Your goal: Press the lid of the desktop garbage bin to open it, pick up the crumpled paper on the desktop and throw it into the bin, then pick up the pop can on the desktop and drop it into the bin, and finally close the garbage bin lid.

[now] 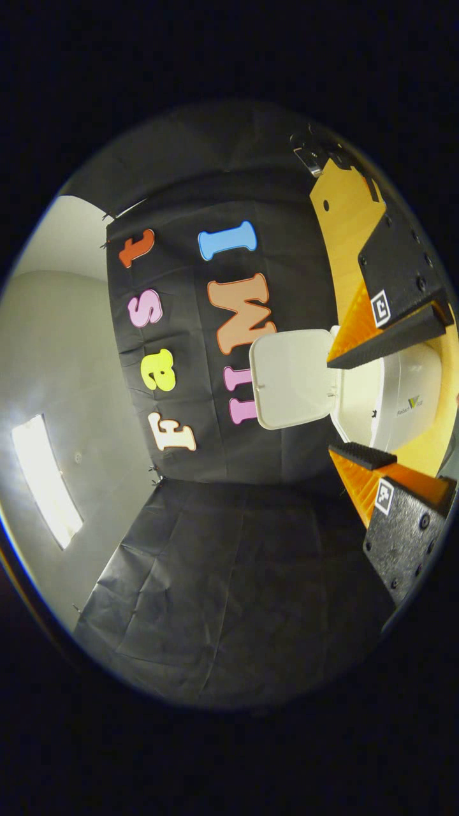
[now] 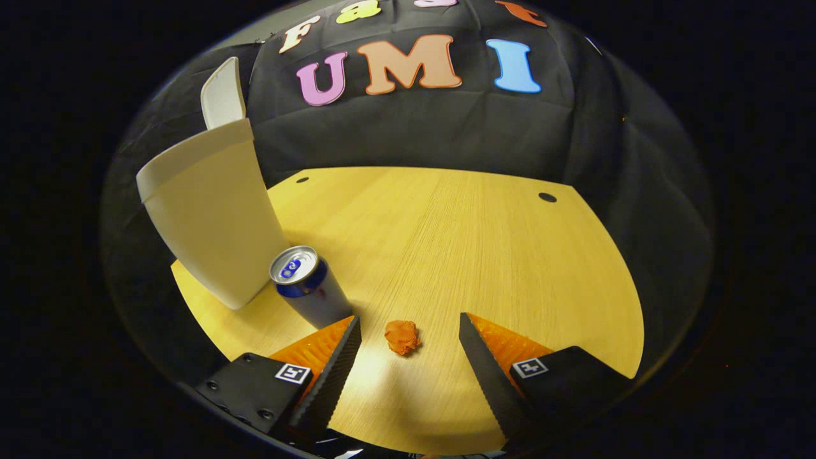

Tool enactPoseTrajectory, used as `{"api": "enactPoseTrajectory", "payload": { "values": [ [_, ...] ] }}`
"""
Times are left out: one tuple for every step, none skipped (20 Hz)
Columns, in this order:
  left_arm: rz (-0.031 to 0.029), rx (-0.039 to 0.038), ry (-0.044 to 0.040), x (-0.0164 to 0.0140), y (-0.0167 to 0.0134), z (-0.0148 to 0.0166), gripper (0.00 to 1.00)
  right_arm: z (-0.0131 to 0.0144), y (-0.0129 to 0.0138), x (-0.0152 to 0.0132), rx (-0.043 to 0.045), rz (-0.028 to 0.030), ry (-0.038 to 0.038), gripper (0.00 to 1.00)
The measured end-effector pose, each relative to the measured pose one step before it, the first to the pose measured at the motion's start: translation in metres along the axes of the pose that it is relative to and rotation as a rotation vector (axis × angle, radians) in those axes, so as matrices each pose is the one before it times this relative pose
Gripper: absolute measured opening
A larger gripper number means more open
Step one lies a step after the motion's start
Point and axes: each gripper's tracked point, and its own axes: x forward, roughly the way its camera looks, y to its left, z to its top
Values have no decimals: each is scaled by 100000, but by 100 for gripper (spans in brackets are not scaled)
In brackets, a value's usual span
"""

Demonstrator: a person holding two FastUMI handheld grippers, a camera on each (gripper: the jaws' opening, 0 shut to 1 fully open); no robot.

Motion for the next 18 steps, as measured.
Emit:
{"api": "enactPoseTrajectory", "payload": {
  "values": [
    [1812,1044,409,-152,442,106,92,41,41,717,-546,350,2088,99],
    [2044,1170,-13,99,473,-89,99,-191,87,643,-732,296,1309,99],
    [1362,737,-264,-120,258,206,95,11,-16,593,-662,5,1686,99],
    [1238,644,46,-110,91,-74,99,-345,-18,544,-547,238,1417,98],
    [1410,800,400,42,241,-107,94,-121,91,516,-263,1077,1331,95],
    [1397,870,381,-67,321,-230,93,-249,353,602,-437,1241,1605,95],
    [1396,769,543,-18,297,-122,94,-330,310,525,-521,1225,2263,87],
    [1241,512,1156,62,297,-380,93,-457,299,583,-447,1204,2800,81],
    [662,16,1398,1,96,-357,94,-280,103,321,-292,835,2522,63],
    [379,-542,1084,-41,-7,-435,94,-217,2,212,28,-172,1586,60],
    [373,-758,927,38,16,-268,94,111,-169,115,-147,-480,320,47],
    [619,-868,829,11,174,-285,93,70,-111,5,-373,-5,-12,40],
    [470,-1033,696,204,130,-70,93,181,-84,47,-897,-402,-214,37],
    [470,-1086,708,62,52,-393,93,-138,-12,16,-1203,-469,-58,36],
    [438,-1003,796,83,9,-311,93,-49,33,34,-1160,-44,291,30],
    [220,-980,770,183,-4,-286,93,142,-241,-112,-833,-923,-318,32],
    [220,-652,675,132,30,-197,93,166,-50,-257,-449,22,-19,28],
    [301,-398,227,17,68,-230,93,305,79,-426,148,579,-410,29]
  ]
}}
